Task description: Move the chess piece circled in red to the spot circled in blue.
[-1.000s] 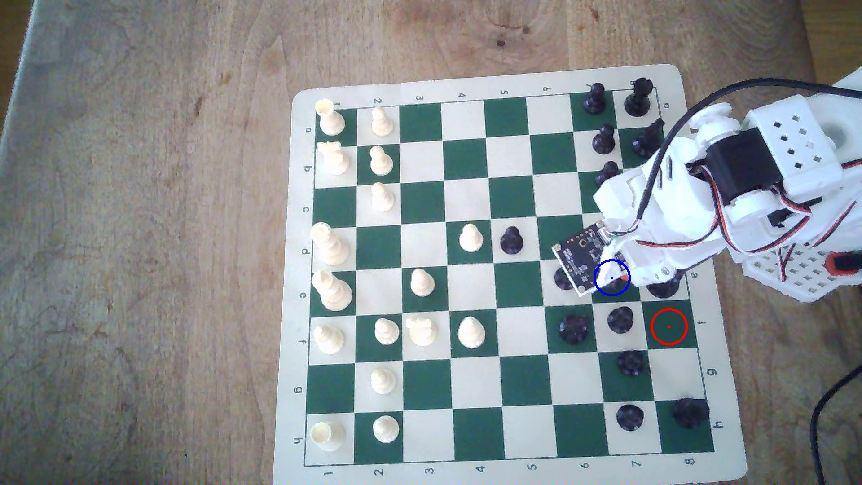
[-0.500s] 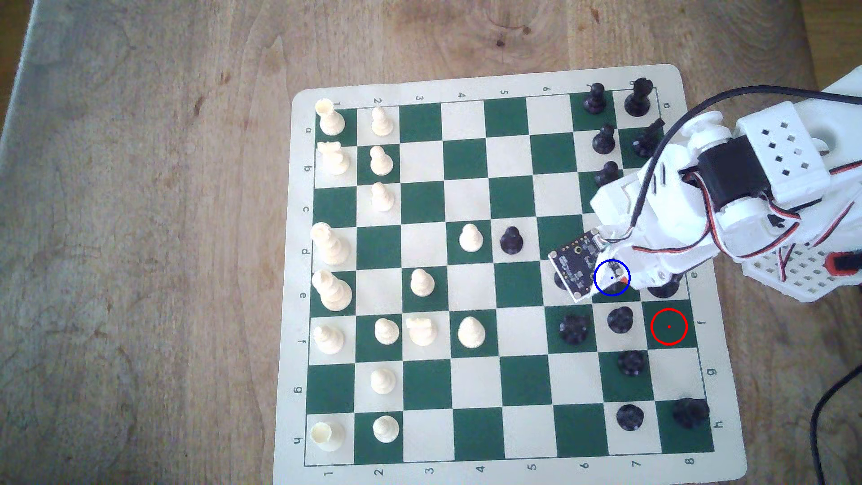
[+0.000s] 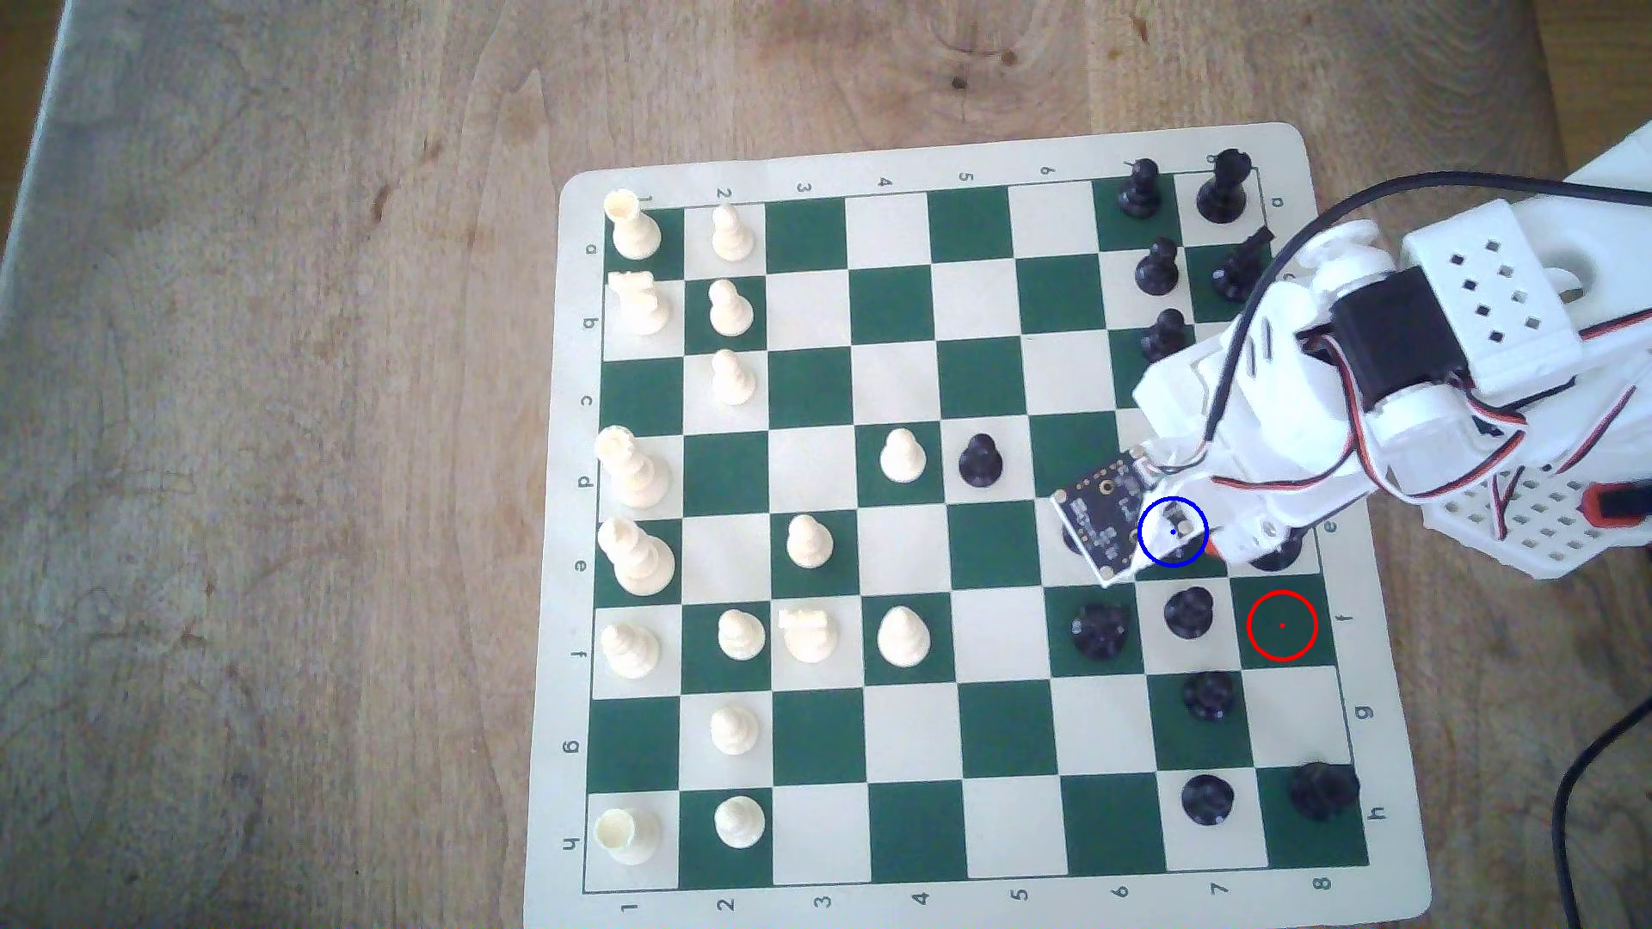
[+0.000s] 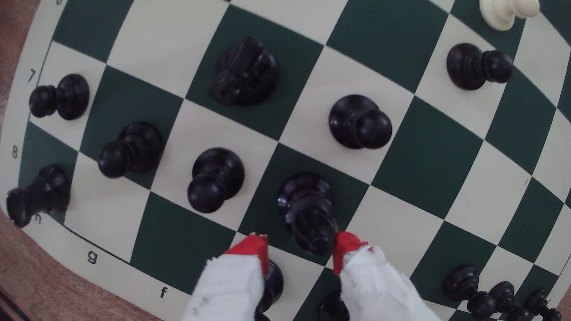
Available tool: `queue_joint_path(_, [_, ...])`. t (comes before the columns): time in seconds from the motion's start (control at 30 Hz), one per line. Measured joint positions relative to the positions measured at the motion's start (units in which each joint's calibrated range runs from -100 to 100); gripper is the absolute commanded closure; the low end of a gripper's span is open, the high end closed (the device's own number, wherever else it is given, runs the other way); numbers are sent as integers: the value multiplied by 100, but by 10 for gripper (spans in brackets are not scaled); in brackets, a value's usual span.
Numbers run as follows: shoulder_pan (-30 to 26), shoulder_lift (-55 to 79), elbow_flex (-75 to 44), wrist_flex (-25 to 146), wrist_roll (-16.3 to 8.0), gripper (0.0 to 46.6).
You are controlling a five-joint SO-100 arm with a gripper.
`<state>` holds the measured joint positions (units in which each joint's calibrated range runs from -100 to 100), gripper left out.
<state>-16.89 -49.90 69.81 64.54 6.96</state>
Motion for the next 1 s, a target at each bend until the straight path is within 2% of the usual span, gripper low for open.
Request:
queue_joint_path(0.23, [0, -561, 0, 486, -5, 315])
queue_joint_path(0.57, [465, -1600, -407, 972, -5, 320])
queue_joint_path(0.63, [568, -1768, -407, 932, -5, 339])
queue_joint_path(0.7, [966, -2128, -407, 550, -5, 390])
queue_joint_path(0.8, [1246, -2497, -253, 64, -5, 464])
queue_joint_path(0.87, [1681, -2966, 190, -765, 0, 464])
queue_joint_path(0.97, [1822, -3569, 822, -1554, 10, 464])
queue_joint_path(1.0, [1895, -4089, 1392, -2127, -44, 464])
